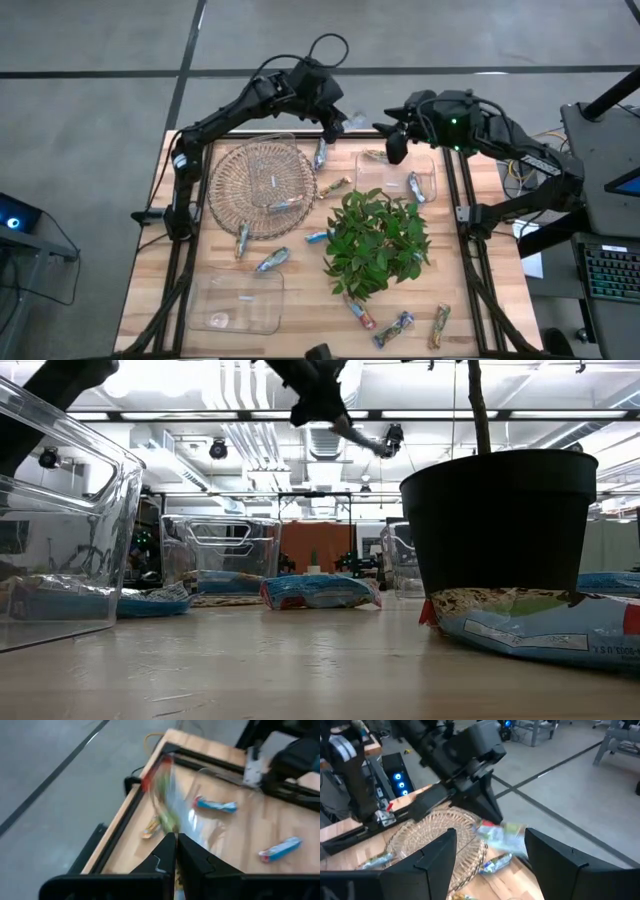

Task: Pick and place Granola Bars by type
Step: Put the top red granola bar into the top right transparent bin

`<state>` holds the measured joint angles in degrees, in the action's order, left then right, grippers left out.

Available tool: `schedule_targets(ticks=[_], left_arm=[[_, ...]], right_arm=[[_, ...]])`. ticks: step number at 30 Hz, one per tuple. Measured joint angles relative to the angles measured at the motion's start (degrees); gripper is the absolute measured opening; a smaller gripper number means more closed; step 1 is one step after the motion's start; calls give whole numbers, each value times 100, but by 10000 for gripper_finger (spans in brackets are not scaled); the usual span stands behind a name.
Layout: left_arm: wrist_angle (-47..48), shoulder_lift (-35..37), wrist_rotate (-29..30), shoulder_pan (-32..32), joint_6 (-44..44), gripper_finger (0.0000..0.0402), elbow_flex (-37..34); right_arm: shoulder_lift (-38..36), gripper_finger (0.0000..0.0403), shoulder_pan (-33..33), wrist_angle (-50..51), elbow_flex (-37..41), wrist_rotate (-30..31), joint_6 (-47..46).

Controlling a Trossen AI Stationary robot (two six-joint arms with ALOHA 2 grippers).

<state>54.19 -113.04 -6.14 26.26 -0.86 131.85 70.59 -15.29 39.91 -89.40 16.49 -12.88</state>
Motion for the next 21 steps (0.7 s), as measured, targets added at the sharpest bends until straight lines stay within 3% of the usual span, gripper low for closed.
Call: schedule_targets(ticks=[5,21], left_arm=[[-276,69,-345,-102,-48,0,-2],[-430,73,-501,-168,2,0,-85]], right_arm=[[-36,224,-201,-213,93,102,-97],[-83,224,-311,-183,104,128,87]])
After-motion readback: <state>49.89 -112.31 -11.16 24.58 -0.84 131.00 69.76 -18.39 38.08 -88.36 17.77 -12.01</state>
